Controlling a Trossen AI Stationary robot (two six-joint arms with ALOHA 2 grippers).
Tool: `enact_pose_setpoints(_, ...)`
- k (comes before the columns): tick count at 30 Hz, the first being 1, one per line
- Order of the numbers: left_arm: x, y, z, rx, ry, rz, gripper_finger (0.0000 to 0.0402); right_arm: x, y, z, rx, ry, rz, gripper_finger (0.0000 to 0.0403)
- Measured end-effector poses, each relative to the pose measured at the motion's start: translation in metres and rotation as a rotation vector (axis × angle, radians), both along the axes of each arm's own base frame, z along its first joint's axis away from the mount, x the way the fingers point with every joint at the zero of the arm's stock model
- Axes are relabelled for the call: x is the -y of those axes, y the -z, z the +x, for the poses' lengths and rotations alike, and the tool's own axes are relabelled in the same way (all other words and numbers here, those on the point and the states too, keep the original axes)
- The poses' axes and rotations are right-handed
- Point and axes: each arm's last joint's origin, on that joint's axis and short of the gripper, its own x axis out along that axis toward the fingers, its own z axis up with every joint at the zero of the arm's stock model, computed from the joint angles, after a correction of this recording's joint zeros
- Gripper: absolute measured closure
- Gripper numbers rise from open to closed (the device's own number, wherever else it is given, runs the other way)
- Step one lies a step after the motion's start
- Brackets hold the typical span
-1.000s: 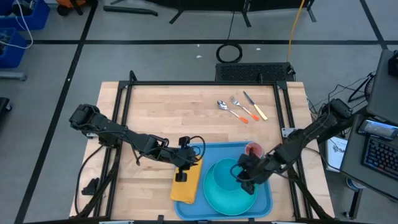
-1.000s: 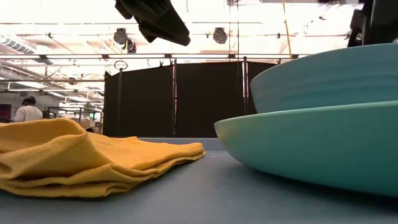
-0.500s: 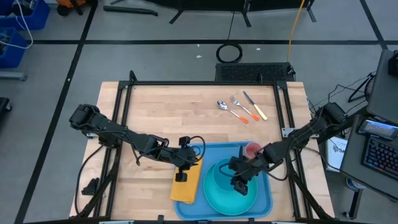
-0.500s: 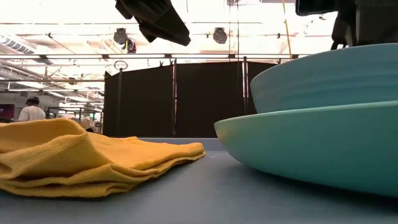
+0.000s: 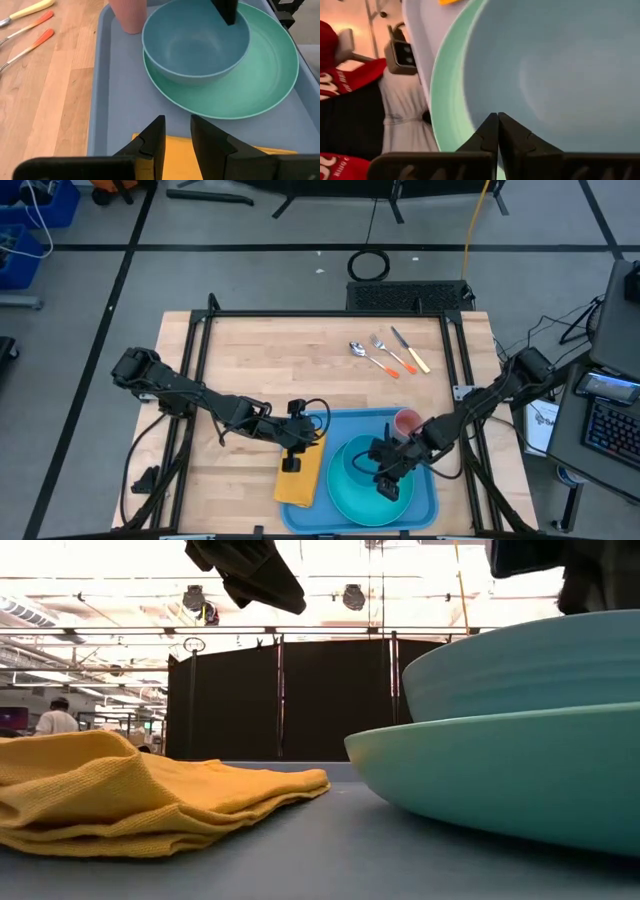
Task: Set up tray
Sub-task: Adjust the blue bowl on the blue plate
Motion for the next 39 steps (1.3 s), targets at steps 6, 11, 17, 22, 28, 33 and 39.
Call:
enact_pose_setpoints(6,0.0,0.0,0.0,0.0,0.0,0.0,0.0309,-0.0027,0.0001,0.0027,0.012,-0.018,0.034,0.0402)
enact_pose_setpoints(11,0.0,0.0,0.0,0.0,-0.001,0.0,0.0309,-0.0029,-0.0001,0.0026,0.001,-0.006,0.05,0.0402)
enact_pose_setpoints(17,0.0,0.0,0.0,0.0,-0.001,0.0,0.0309,-0.0039,-0.0009,0.0029,0.001,-0.02,0.07,0.0402)
enact_pose_setpoints(22,0.0,0.0,0.0,0.0,-0.001,0.0,0.0309,-0.0062,-0.0012,0.0016,-0.009,-0.036,0.09,0.0402)
enact_pose_setpoints(28,0.0,0.0,0.0,-0.001,-0.001,0.0,0.0309,-0.0101,-0.0014,-0.0011,-0.028,-0.051,0.115,0.0403)
enact_pose_setpoints(33,0.0,0.0,0.0,0.0,-0.001,-0.001,0.0309,-0.0097,-0.0013,-0.0007,-0.011,-0.048,0.092,0.0403)
enact_pose_setpoints(39,0.0,0.0001,-0.0001,-0.001,0.0,0.0,0.0309,-0.0083,-0.0012,0.0003,0.008,-0.034,0.067,0.0403)
